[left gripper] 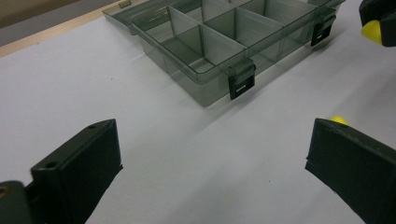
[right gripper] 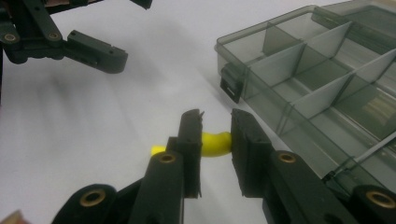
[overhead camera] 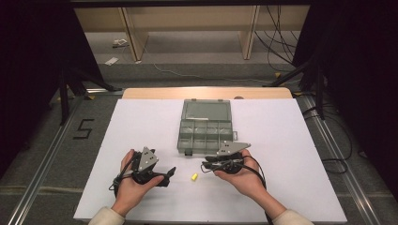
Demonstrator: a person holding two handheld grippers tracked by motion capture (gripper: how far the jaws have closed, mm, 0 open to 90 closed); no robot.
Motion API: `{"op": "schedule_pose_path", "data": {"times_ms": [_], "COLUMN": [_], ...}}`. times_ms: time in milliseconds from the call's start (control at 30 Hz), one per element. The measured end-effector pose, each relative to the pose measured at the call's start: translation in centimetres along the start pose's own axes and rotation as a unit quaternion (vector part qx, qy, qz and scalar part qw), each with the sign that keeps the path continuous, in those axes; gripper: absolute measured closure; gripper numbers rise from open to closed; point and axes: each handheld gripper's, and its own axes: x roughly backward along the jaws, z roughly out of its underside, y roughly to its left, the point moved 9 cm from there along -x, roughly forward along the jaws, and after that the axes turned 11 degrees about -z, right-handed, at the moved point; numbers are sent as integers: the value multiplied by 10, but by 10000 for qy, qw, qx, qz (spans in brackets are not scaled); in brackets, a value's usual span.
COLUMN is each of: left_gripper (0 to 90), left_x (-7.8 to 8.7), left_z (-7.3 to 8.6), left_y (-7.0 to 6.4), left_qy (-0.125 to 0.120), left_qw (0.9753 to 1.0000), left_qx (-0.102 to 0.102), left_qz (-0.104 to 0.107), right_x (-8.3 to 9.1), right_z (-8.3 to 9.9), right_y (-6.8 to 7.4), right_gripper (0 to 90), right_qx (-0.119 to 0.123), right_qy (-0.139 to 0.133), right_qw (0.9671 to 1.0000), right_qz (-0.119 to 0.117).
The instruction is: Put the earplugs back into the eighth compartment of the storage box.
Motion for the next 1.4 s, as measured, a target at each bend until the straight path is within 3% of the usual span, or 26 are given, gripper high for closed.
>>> {"op": "schedule_pose_path", "data": {"times_ms": [633,1400], "left_gripper": [22,23], "left_x": [0,1], "left_z": [-1,-2], "left_y": [2,2], "left_qy": [-35,-60], "left_qw": [10000,10000], "left_qx": [9,20], "left_qz": [-35,-38], "right_x": [21,39], "right_z": [-12,-18], "right_y": [-19,-37], "right_gripper": [759,764], "right_qx": [-101,-182], "right_qy": [-312,-479], "right_qw": [9991,9975], "right_qz": [262,492]}}
